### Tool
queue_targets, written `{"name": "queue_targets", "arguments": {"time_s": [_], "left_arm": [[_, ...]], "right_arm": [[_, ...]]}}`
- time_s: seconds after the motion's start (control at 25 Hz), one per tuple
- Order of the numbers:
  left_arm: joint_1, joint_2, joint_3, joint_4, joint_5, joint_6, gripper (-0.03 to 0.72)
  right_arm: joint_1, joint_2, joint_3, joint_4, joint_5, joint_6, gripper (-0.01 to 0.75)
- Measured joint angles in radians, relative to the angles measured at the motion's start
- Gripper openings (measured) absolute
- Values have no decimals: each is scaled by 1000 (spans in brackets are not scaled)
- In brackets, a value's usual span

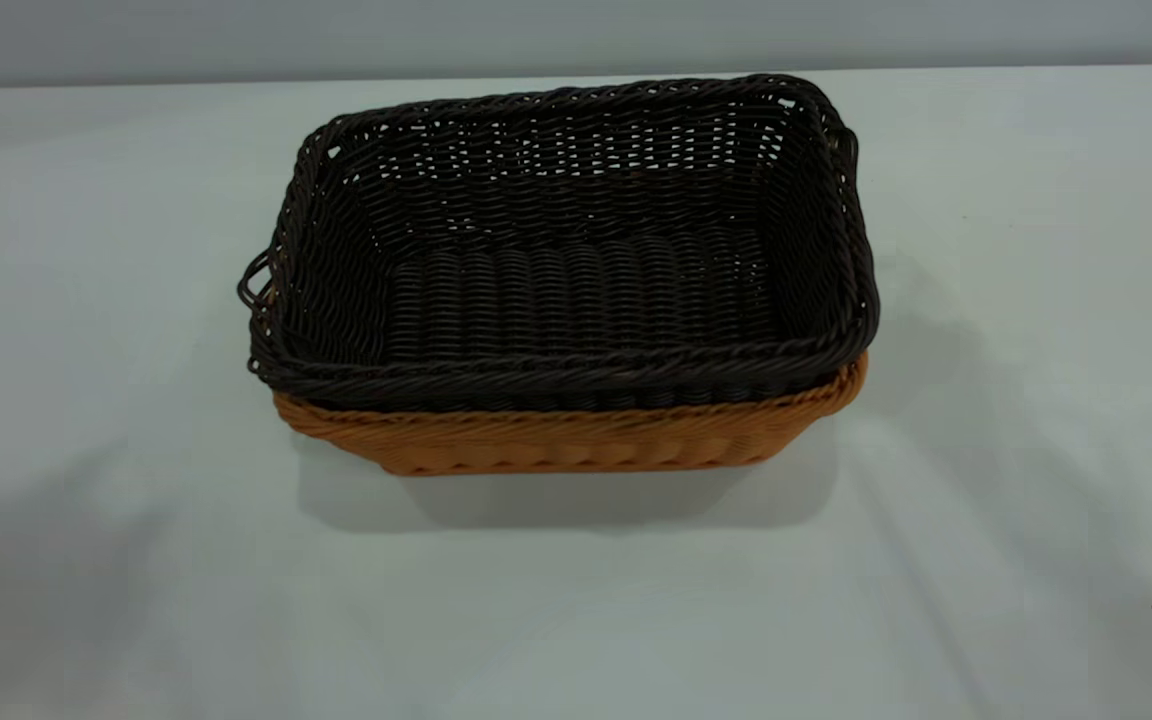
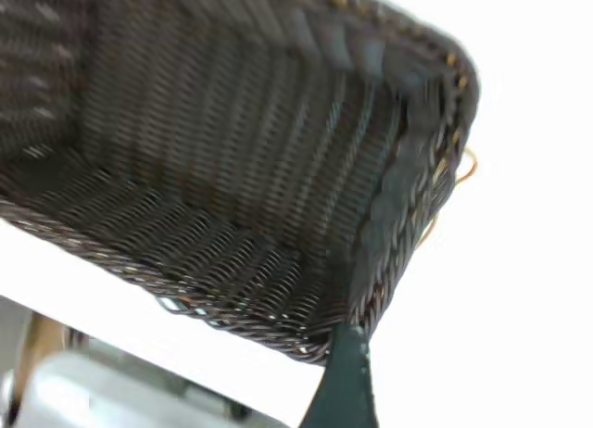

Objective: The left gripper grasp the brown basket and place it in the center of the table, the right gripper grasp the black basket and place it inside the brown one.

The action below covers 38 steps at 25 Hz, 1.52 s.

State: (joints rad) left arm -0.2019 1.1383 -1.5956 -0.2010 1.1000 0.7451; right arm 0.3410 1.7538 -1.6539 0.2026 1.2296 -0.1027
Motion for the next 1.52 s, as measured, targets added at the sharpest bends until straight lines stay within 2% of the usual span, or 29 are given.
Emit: {"name": "queue_targets", "arguments": {"time_s": [0.08, 0.2, 0.48, 0.76, 1.0, 1.12, 1.32, 1.4, 1.52], "left_arm": [[0, -40, 0, 37, 58, -70, 408], [0, -86, -1, 102, 67, -168, 371], [0, -137, 71, 235, 67, -436, 357], [0, -194, 389, 256, 67, -513, 365], [0, -228, 687, 168, 67, -545, 444], [0, -258, 793, 145, 67, -545, 457], [0, -344, 898, 143, 67, -561, 458], [0, -389, 930, 141, 66, -586, 459], [0, -470, 983, 140, 62, -630, 459]], "right_arm": [[0, -87, 10, 0, 6, 8, 585], [0, -216, 40, 0, 11, 14, 585], [0, -508, 277, -18, 18, 22, 585], [0, -797, 625, -154, 17, 69, 586], [0, -1025, 908, -273, -29, 118, 586], [0, -1140, 1015, -303, -30, 135, 586], [0, -1334, 1152, -313, -74, 182, 586], [0, -1394, 1165, -313, -121, 195, 586], [0, -1449, 1171, -316, -134, 203, 586]]}}
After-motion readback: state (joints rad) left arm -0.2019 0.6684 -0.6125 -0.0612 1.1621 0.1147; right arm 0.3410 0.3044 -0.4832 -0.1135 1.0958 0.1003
